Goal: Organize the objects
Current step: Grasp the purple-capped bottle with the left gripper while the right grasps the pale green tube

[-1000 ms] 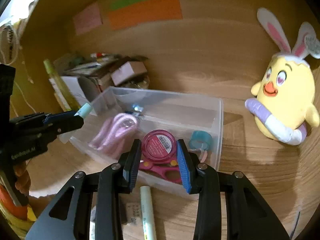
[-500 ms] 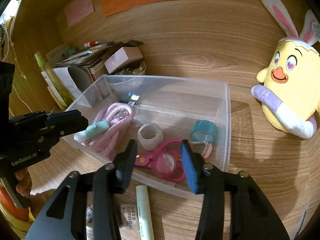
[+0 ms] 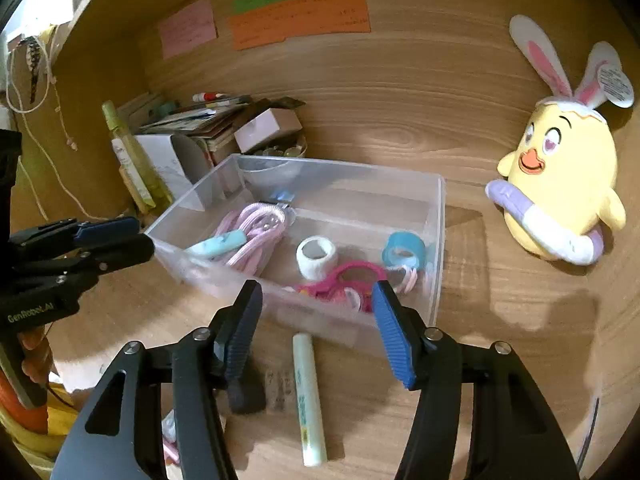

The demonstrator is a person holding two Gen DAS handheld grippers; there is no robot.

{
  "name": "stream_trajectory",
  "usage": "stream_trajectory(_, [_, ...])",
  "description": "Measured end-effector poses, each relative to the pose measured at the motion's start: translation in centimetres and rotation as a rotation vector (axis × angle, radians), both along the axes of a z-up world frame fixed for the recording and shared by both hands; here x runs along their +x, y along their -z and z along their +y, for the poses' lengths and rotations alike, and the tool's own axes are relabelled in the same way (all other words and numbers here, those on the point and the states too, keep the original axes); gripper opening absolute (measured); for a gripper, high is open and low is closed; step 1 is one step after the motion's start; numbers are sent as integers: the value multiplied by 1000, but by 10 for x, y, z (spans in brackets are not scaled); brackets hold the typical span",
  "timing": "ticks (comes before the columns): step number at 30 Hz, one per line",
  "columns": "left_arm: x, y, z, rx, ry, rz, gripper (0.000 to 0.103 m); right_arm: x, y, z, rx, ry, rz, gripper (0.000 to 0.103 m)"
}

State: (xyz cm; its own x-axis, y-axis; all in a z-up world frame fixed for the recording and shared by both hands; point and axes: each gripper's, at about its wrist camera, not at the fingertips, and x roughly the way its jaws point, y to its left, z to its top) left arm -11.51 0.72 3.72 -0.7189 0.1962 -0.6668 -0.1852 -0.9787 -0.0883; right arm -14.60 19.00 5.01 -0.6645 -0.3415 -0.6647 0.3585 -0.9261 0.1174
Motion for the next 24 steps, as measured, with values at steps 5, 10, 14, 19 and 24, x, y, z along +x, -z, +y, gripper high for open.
stream_trajectory(5, [24, 9, -11, -3, -29, -17, 46, 23, 6, 4, 4, 4, -5, 56])
stream_trajectory(10, [43, 26, -18, 21, -43, -66, 47, 40, 15, 12, 18, 6, -18, 56])
stream_trajectory(14, [42, 41, -14, 18, -37, -111, 48, 50, 24, 18, 35, 7, -28, 57])
stream_trajectory(19, [27, 55, 8, 23, 6, -170, 48, 51, 40, 24, 59, 17, -59, 59])
stream_trajectory(24, [7, 64, 31, 54, 49, -233, 48, 45, 56, 24, 68, 5, -103, 59])
